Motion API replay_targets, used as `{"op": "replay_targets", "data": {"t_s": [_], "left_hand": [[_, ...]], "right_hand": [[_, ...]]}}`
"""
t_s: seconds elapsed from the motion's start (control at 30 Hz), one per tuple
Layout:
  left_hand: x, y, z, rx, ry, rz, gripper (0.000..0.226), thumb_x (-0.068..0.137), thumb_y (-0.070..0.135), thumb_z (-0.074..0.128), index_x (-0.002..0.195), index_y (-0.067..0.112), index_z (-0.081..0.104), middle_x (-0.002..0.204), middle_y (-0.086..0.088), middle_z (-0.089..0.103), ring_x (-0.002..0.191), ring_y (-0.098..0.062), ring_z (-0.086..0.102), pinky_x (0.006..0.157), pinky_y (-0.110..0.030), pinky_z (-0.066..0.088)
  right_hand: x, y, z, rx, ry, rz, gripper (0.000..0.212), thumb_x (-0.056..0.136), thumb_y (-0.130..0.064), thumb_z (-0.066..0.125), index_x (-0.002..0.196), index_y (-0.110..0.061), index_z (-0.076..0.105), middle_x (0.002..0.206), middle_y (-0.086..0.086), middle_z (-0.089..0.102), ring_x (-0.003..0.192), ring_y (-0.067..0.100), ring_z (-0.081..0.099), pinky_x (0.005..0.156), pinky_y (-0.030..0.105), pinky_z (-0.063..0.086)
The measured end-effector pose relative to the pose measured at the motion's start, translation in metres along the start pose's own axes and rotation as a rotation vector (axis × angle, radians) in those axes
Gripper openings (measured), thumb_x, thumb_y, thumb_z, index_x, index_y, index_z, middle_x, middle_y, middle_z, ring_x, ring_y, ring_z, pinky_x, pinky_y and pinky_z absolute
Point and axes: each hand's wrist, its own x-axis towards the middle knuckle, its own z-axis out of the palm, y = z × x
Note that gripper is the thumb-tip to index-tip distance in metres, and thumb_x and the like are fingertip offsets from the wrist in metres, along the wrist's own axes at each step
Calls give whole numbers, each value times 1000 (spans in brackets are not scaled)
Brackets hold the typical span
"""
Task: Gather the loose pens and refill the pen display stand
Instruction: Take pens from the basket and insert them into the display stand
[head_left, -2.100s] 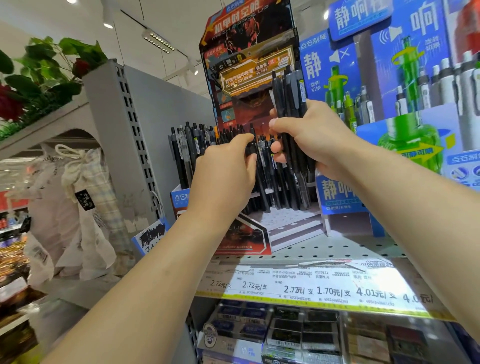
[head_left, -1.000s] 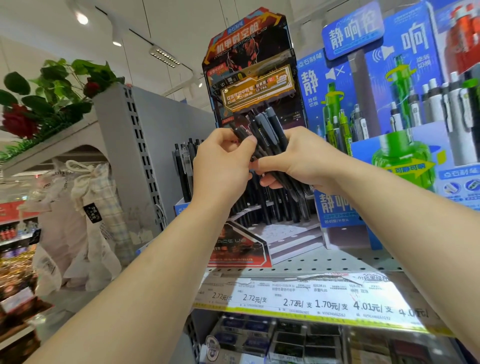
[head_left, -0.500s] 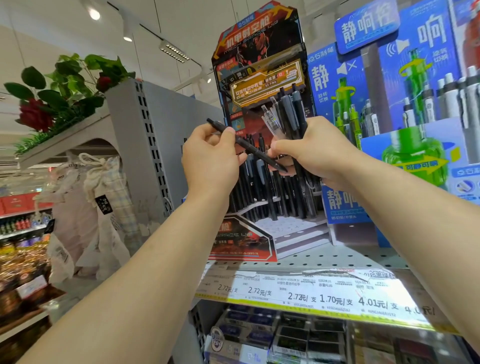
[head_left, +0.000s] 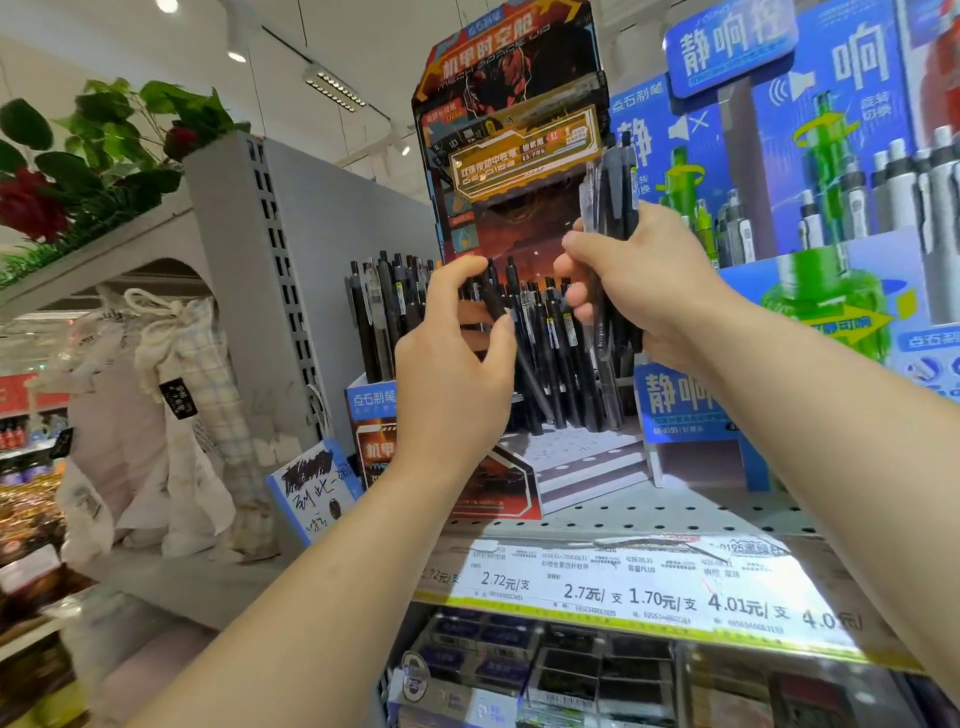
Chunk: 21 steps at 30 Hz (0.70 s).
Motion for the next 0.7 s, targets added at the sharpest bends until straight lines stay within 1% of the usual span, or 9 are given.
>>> {"op": "replay_targets", "data": {"t_s": [0.07,0.13,0.23,0.33,0.43,0.5,0.6,0.67,0.7], "left_hand": [[-3,-2,3,51,-24,32,40,94,20,66,128,31,51,81,23,62,75,4,66,68,-27,60],[-4,-4,5,90,-43,55,38,92,21,67,125,30,52,75,25,60,73,7,64,65,-15,54],[-4,-6,5,97,-56,47,38,93,20,67,127,28,53,75,21,62,72,5,63,64,-9,49],[-4,-6,6,119,-109,33,38,95,21,64,130,29,51,76,16,65,68,-2,64,63,-17,51],[1,-8,7,161,-152,18,37,97,21,61,131,31,51,75,14,64,65,-5,63,59,-18,50],[5,-6,7,182,-207,-1,38,98,22,57,133,33,49,77,15,63,68,-6,62,64,-23,52],[9,-2,7,221,-316,-7,50,96,19,52,143,34,44,92,9,68,77,-16,66,81,-41,56],[14,2,7,282,-387,-14,61,92,18,51,149,34,38,105,4,68,88,-22,64,87,-44,54],[16,3,8,302,-431,-34,66,90,18,52,152,35,35,105,2,68,90,-23,63,87,-43,55]], "right_hand": [[1,1,0,-6,30,-3,7,99,-12,58,106,-12,55,72,4,66,50,12,52,47,25,47],[0,1,-1,5,44,-5,6,99,-12,58,102,-15,55,69,2,64,50,12,51,47,25,46],[-2,1,1,4,46,-5,6,98,-11,58,100,-16,55,67,0,64,50,12,51,47,24,45],[-3,1,2,-22,48,-3,7,98,-11,58,103,-16,55,67,0,64,51,11,51,47,24,46],[-4,1,4,-31,47,13,8,98,-11,58,105,-15,56,69,1,64,52,11,51,48,25,46],[-5,0,4,-23,43,29,10,98,-11,59,107,-14,57,70,1,63,53,12,52,49,25,46],[-8,-2,3,3,52,45,11,98,-12,61,109,-13,57,75,2,59,51,12,52,49,26,46],[-9,-4,3,7,65,48,13,98,-14,62,111,-12,60,79,2,58,51,11,53,50,25,48],[-10,-4,4,10,71,49,15,98,-15,63,112,-10,61,79,3,58,52,11,55,51,26,49]]}}
